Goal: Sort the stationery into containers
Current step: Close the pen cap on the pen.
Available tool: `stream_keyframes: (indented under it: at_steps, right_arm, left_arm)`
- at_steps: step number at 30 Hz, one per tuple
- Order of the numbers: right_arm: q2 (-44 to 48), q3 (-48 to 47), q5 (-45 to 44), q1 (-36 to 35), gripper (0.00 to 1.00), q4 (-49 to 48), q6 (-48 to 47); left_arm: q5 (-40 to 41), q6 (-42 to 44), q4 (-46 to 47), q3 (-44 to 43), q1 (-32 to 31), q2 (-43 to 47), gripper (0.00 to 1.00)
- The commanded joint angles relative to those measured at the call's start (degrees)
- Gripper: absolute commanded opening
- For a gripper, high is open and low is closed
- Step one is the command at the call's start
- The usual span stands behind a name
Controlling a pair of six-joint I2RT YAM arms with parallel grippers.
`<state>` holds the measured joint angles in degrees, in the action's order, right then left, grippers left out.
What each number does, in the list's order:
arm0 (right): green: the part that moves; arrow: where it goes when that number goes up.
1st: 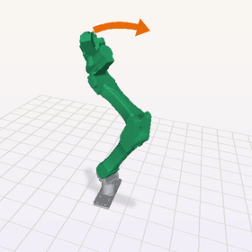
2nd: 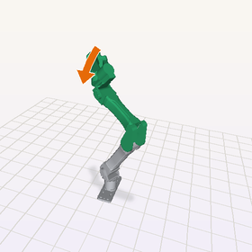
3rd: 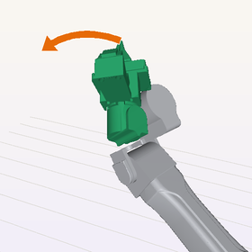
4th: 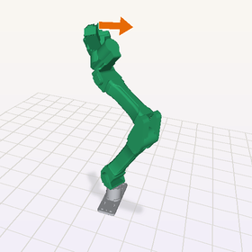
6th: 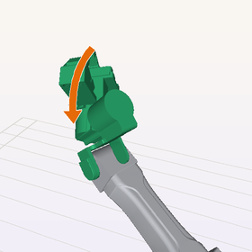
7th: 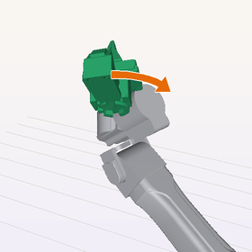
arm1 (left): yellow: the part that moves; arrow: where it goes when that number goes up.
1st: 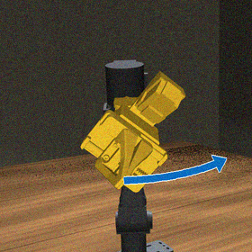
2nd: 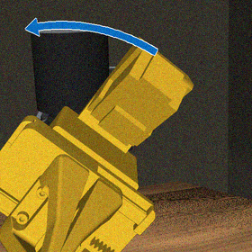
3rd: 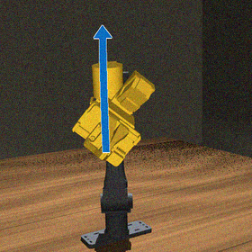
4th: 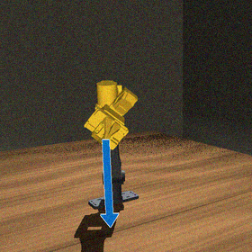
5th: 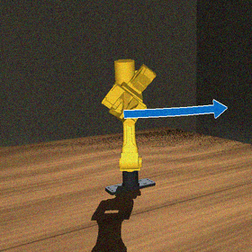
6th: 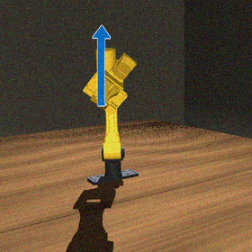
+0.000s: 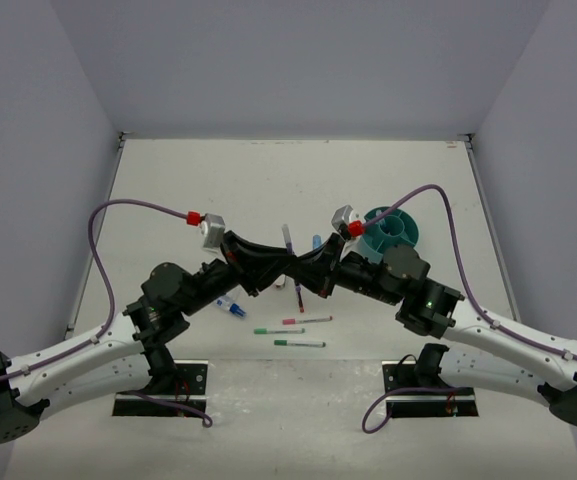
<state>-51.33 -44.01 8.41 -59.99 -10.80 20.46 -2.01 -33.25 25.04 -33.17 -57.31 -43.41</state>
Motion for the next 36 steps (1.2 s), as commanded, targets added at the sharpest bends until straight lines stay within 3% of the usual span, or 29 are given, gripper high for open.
stream_keyframes:
  at_steps: [1,3,8,12,17,18,21,24,25,27,30,33,36]
  right_arm:
    - [0.6,-0.7,1.2,-0.2,0.00,-7.2,-0.7]
    - [0.4,-0.4,2.1,-0.3,0.00,-7.4,-0.7]
    - [-0.3,-0.5,6.3,-0.2,0.00,-7.0,-1.8]
    - [-2.2,-2.7,11.3,-0.3,0.21,-3.2,-2.6]
    - [-1.4,-2.4,11.8,-0.2,0.25,-3.1,-2.0]
    - [-1.0,-2.2,11.7,-0.2,0.25,-3.1,-1.8]
    - [-0.6,-2.7,12.0,-0.2,0.03,-2.3,-1.8]
    - [-0.5,-2.8,12.7,-0.3,0.00,-1.8,-2.1]
    - [-0.4,-2.8,12.7,-0.2,0.00,-1.5,-2.3]
    - [-0.1,-2.5,12.7,-0.2,0.00,-0.7,-3.1]
    - [1.3,-1.1,12.1,-0.3,0.00,-0.8,-3.9]
    - [2.4,-0.4,11.1,-0.2,0.00,0.5,-4.4]
    - [2.9,0.0,10.5,-0.3,0.00,1.9,-5.0]
  left_arm:
    - [-1.2,3.5,-1.3,-0.5,0.1,0.0,0.09]
    - [-2.5,4.5,-0.8,-0.8,0.1,0.2,0.00]
    - [-7.9,8.7,0.8,-1.3,0.1,0.9,0.00]
    - [-13.7,12.3,0.0,-2.3,0.1,1.6,0.00]
    - [-15.1,14.8,-2.2,-3.5,0.1,2.3,0.00]
    - [-15.2,15.4,-2.9,-3.8,0.1,2.3,0.00]
    - [-15.3,16.9,-4.8,-4.6,0.1,1.7,0.00]
    - [-14.3,17.5,-6.1,-5.4,0.1,1.2,0.02]
    - [-12.9,17.1,-7.4,-6.1,0.0,0.9,0.18]
    - [-10.2,16.2,-9.4,-7.2,0.0,0.1,0.37]
    - [-9.5,15.8,-12.0,-9.8,0.1,-1.4,0.76]
    - [-8.0,15.6,-13.5,-11.0,0.1,-1.1,0.85]
    - [-7.8,15.1,-13.2,-11.4,0.1,0.6,0.83]
